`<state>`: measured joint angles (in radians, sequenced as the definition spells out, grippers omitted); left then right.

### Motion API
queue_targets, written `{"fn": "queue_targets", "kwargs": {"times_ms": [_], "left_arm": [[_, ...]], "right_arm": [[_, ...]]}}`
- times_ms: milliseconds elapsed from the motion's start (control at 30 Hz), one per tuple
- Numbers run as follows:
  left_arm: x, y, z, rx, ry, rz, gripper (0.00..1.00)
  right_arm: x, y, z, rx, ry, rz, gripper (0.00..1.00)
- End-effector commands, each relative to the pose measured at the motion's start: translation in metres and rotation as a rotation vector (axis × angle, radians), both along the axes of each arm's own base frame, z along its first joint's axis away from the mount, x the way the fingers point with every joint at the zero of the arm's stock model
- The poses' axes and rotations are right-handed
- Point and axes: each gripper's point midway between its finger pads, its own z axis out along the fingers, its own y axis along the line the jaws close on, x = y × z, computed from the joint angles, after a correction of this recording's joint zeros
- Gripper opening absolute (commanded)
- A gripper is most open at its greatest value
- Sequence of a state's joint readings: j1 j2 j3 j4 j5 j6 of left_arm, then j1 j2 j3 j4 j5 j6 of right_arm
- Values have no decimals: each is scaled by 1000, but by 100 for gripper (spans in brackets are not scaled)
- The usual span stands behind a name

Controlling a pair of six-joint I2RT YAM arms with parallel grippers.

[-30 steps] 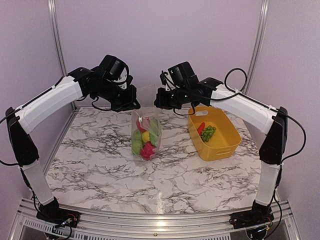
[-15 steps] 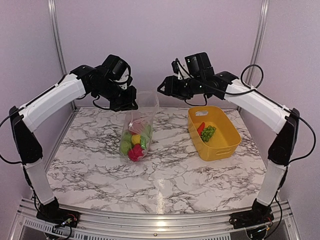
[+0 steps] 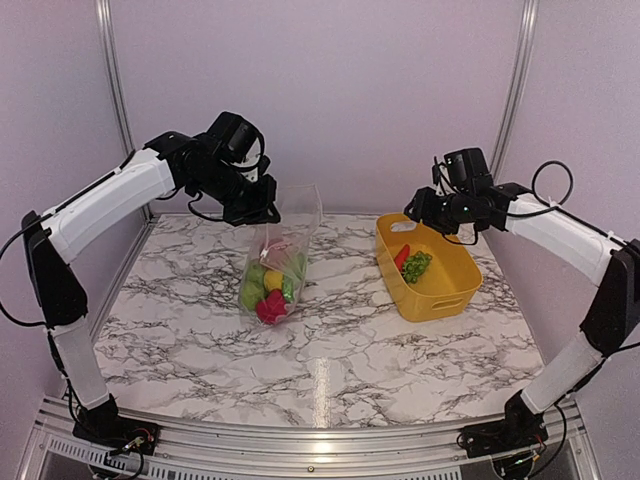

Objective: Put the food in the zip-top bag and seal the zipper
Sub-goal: Pick up the fake fruit from the bin.

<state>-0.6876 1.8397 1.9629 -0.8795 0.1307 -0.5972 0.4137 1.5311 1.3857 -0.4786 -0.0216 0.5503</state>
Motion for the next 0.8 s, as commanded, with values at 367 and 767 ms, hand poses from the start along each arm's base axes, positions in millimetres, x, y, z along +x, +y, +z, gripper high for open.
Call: {"fn": "queue_targets", "kwargs": {"times_ms": [367,767], "left_arm": [[-6,-7,-6,-13,16,-57,0],[-9,-5,-12,5,19,-75,0]], "right_arm": [[-12,-40,-111,-157,266,-82,47],[-2,-27,-155,-139,342,-50,49]]}}
